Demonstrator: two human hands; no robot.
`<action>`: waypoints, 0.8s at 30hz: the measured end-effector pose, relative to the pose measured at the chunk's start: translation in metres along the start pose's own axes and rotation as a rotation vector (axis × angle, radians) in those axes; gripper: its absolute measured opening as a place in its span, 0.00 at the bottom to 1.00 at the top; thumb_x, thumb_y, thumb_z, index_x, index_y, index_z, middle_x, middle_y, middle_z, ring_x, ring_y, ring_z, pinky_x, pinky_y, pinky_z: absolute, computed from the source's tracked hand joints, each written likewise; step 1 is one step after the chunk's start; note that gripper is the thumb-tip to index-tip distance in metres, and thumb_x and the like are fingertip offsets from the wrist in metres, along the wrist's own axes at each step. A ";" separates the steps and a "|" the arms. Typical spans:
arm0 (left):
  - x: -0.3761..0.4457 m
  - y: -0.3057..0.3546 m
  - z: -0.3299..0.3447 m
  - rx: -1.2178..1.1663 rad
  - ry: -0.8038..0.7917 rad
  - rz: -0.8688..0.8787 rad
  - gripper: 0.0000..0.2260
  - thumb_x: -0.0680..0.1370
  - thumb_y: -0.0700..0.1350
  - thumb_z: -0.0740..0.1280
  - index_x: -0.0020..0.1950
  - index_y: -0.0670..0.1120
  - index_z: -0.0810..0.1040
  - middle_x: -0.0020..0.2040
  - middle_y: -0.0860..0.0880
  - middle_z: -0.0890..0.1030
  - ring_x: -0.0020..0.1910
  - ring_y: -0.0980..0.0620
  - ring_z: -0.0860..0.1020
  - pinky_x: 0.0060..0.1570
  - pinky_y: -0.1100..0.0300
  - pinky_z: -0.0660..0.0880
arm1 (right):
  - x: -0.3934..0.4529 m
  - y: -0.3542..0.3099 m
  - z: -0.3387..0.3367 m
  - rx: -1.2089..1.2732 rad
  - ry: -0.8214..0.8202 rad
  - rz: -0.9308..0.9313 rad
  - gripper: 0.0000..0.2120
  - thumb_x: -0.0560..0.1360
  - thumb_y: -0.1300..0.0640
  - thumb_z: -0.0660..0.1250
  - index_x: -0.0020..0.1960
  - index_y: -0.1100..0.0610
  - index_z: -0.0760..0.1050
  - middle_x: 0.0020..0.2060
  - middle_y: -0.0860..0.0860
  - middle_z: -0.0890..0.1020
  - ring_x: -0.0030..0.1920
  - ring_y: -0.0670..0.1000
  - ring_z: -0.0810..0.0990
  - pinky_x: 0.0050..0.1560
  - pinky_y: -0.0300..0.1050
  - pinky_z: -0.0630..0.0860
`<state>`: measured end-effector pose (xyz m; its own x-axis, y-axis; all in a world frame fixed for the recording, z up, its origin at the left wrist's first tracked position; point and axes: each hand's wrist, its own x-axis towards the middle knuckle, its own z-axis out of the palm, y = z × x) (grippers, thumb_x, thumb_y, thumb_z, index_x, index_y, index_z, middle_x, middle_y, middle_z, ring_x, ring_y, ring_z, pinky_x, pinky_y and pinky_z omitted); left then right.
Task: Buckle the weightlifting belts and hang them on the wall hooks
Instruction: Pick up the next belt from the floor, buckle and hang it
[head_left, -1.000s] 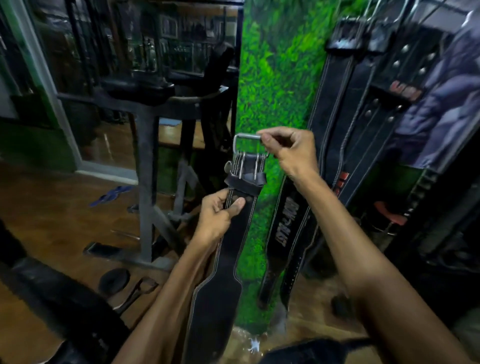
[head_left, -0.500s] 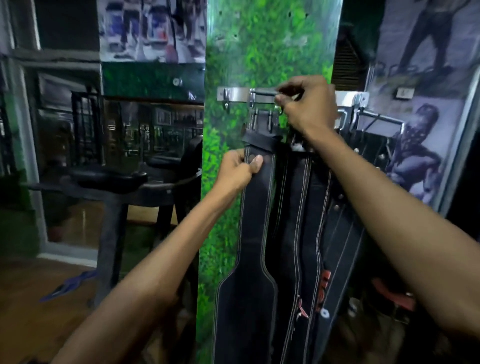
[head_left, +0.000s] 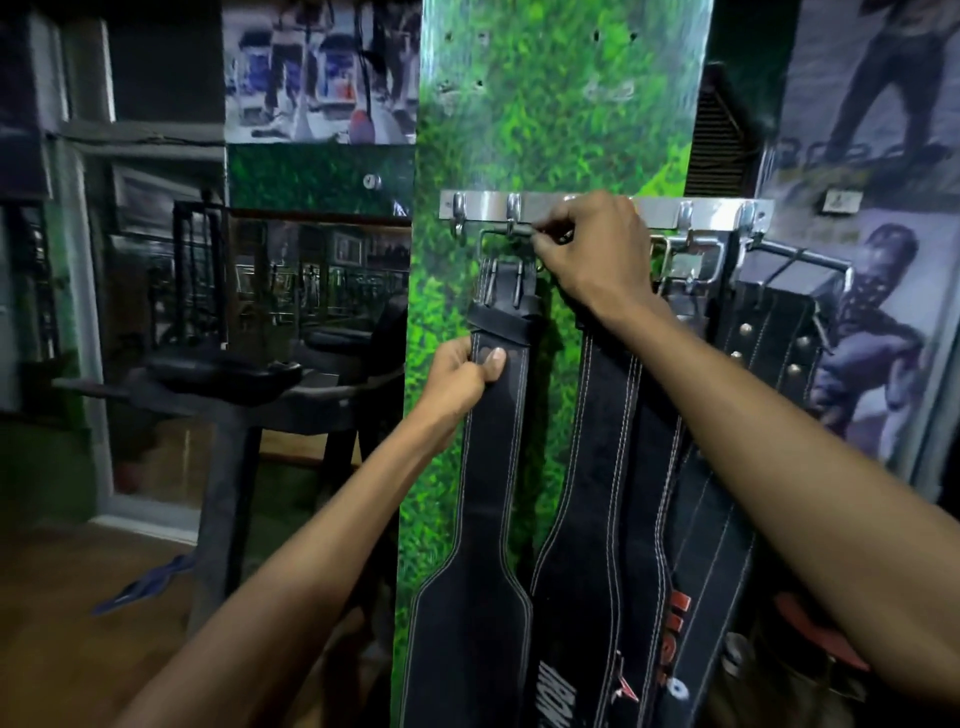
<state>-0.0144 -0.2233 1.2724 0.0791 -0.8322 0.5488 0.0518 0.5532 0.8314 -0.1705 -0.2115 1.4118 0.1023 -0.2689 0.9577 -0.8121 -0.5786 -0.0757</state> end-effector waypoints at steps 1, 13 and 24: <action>-0.001 0.001 -0.001 0.001 -0.015 0.002 0.10 0.79 0.41 0.68 0.39 0.45 0.73 0.38 0.45 0.75 0.38 0.49 0.73 0.38 0.57 0.67 | 0.000 0.001 0.001 0.015 0.000 0.005 0.11 0.74 0.48 0.73 0.54 0.48 0.87 0.48 0.47 0.89 0.51 0.52 0.86 0.56 0.51 0.82; -0.045 -0.016 -0.015 -0.001 -0.035 -0.055 0.05 0.82 0.42 0.68 0.54 0.42 0.82 0.51 0.43 0.85 0.47 0.49 0.82 0.55 0.52 0.78 | -0.049 -0.018 -0.005 -0.073 0.009 0.059 0.16 0.77 0.52 0.69 0.65 0.50 0.80 0.63 0.53 0.83 0.69 0.59 0.75 0.72 0.57 0.67; -0.134 -0.033 -0.032 0.048 -0.026 -0.223 0.18 0.82 0.49 0.69 0.32 0.47 0.77 0.32 0.48 0.80 0.32 0.50 0.77 0.34 0.59 0.69 | -0.158 -0.040 -0.023 0.167 -0.182 0.235 0.18 0.78 0.47 0.68 0.64 0.54 0.78 0.51 0.48 0.83 0.43 0.47 0.82 0.46 0.50 0.83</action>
<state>0.0050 -0.1289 1.1690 0.0449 -0.9347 0.3526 0.0177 0.3536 0.9352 -0.1675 -0.1281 1.2703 0.0361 -0.5342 0.8446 -0.7219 -0.5983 -0.3476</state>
